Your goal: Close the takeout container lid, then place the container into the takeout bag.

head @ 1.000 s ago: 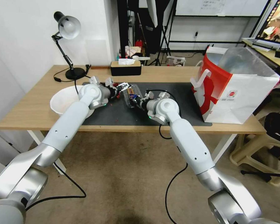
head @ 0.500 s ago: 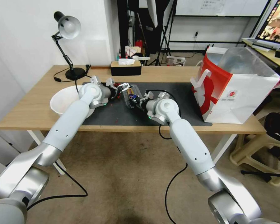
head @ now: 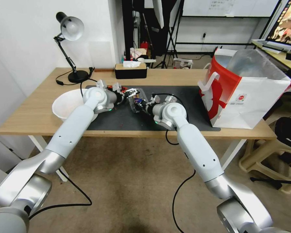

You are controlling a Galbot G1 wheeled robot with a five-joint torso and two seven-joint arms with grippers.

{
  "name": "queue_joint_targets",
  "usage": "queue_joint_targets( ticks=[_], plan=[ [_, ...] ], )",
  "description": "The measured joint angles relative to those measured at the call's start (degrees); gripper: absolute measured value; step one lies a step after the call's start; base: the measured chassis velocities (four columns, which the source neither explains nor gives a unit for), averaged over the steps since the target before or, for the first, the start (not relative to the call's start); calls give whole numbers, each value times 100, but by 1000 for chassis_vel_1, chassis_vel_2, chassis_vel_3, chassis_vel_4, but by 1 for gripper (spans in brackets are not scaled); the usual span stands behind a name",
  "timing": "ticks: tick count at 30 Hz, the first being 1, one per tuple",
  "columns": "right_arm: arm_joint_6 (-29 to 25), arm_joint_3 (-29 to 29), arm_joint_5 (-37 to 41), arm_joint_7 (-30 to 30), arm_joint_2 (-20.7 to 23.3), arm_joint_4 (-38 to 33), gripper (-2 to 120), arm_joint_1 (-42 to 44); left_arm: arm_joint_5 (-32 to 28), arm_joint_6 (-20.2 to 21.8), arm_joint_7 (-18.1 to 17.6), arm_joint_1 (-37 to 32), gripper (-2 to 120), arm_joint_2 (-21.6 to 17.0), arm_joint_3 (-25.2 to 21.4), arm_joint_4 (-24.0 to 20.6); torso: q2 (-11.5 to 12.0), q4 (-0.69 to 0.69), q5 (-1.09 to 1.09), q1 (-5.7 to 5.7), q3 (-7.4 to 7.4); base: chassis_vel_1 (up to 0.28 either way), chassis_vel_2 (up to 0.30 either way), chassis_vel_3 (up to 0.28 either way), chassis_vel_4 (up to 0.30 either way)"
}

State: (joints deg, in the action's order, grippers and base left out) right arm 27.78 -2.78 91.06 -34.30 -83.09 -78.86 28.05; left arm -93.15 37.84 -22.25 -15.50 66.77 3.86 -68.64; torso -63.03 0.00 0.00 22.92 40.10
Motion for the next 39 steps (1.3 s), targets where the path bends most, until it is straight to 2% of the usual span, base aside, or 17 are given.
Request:
queue_joint_targets(
  ticks=[20,27,28,32,33,39],
  plan=[
    [6,4,-7,-3,-11,-1,0,-8,1,36,-5,74,100,210,47,218,0,0,0,0,0,0,0,0,0],
    [6,2,-7,-1,5,-7,0,-2,2,78,-27,77,77,248,60,258,0,0,0,0,0,0,0,0,0],
    [6,2,-7,-1,5,-7,0,-2,2,78,-27,77,77,248,60,258,0,0,0,0,0,0,0,0,0],
    [6,1,-8,-1,6,-13,0,4,5,80,-51,81,57,273,69,291,0,0,0,0,0,0,0,0,0],
    [6,1,-8,-1,6,-13,0,4,5,80,-51,81,57,273,69,291,0,0,0,0,0,0,0,0,0],
    [7,-5,-8,-1,5,-21,0,18,24,80,-62,101,32,280,76,353,0,0,0,0,0,0,0,0,0]
  ],
)
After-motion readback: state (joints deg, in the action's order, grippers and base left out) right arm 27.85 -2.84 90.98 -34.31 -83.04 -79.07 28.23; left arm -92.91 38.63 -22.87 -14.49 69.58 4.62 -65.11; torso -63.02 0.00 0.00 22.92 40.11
